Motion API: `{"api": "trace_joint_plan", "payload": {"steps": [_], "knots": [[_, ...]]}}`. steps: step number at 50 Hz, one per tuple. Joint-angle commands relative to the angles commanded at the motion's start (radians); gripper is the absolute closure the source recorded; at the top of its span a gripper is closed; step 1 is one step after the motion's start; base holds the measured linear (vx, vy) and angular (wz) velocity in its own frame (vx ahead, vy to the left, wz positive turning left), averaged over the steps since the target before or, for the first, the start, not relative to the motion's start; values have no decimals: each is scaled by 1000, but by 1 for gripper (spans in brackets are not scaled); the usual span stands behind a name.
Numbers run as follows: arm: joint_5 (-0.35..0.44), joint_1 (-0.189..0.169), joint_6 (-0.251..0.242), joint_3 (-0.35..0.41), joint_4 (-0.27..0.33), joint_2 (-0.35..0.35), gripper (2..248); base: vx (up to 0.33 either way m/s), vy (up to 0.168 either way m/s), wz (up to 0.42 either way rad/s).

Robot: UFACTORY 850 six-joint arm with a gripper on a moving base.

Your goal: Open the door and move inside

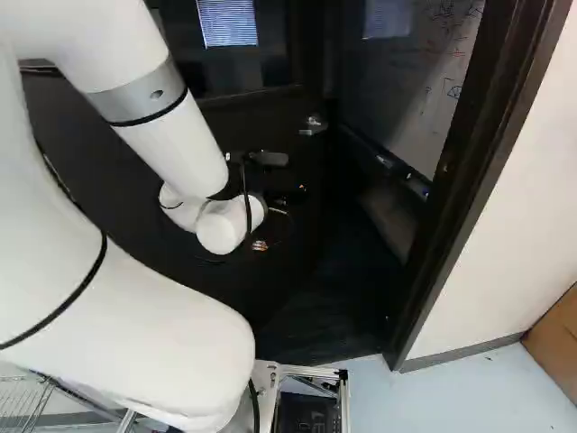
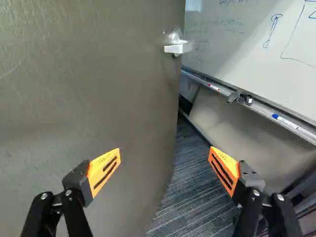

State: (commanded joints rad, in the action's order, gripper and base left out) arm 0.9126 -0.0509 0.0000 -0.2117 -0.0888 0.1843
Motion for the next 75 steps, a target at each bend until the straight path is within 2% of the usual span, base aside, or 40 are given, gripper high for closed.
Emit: {"api": "trace_joint_plan", "payload": {"steps": [45,75], "knots": [[0,125,0,-100,-138,-107,3,0,0,0],[0,202,0,-137,-147,-145,3,0,0,0]]}}
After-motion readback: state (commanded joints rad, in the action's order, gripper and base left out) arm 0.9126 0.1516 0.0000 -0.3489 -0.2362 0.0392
